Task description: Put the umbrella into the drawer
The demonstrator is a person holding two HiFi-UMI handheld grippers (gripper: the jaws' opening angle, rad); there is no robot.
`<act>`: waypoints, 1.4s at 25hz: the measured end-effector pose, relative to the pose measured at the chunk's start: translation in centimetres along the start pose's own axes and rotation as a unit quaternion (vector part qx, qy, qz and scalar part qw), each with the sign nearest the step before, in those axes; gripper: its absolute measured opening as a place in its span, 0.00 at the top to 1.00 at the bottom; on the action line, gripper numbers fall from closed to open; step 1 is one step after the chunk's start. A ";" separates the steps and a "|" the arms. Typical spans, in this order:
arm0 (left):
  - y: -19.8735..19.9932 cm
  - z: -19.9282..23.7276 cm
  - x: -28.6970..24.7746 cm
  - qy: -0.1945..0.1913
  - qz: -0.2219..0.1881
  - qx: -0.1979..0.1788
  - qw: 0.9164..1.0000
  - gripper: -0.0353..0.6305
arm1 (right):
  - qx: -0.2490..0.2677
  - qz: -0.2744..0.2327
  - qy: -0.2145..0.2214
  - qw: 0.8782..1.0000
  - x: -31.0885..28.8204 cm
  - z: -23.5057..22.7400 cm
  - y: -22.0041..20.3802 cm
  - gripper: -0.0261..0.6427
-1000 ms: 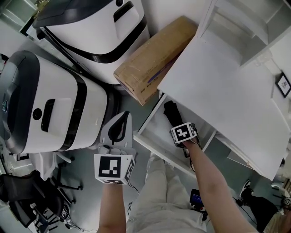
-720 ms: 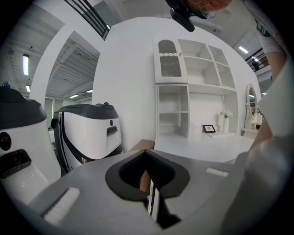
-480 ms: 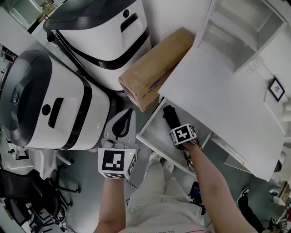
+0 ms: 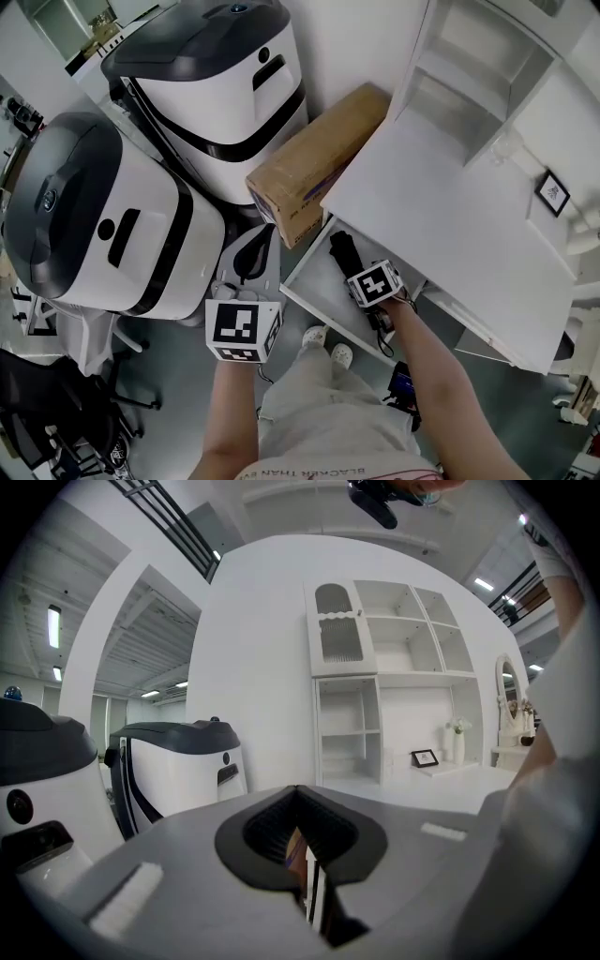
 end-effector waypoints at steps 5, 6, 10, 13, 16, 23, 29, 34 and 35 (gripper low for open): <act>1.1 0.1 0.3 -0.002 -0.016 -0.007 1.000 0.94 | -0.011 -0.034 -0.012 0.999 2.5 -0.1 1.0 0.58; 1.3 0.2 0.4 -0.001 -0.020 -0.008 1.000 0.94 | -0.006 -0.044 -0.019 0.999 3.1 -0.1 1.2 0.61; 2.1 0.5 0.6 0.004 -0.033 -0.007 0.999 0.94 | 0.007 -0.086 -0.036 0.996 5.2 -0.6 2.4 0.73; 2.6 0.7 0.8 0.007 -0.041 -0.005 0.999 0.94 | -0.006 -0.121 -0.041 0.992 6.9 -0.6 3.0 0.86; 3.1 0.5 1.0 0.007 -0.050 -0.006 0.999 0.94 | 0.003 -0.162 -0.028 0.986 8.9 -0.3 3.8 0.95; 4.7 -0.1 1.1 0.000 -0.069 -0.023 0.997 0.94 | 0.002 -0.226 0.003 0.974 13.0 -0.2 5.2 0.95; 6.4 -0.3 1.7 -0.006 -0.098 -0.027 0.995 0.94 | 0.004 -0.293 0.013 0.956 17.7 0.0 5.7 0.95; 7.6 -0.5 2.1 -0.010 -0.121 -0.024 0.992 0.94 | 0.009 -0.352 -0.001 0.936 21.6 0.4 5.4 0.95; 7.9 -0.6 2.2 -0.011 -0.126 -0.023 0.992 0.94 | 0.008 -0.365 -0.005 0.931 22.4 0.5 5.3 0.95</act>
Point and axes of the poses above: the fingertips, and each gripper's own axes: x backward along the fingers, z to its left, y out of its top, the point moved 9 cm from there along x, backward along the fingers, and after that the axes turned 5 degrees about -x, right-handed, at the moved point
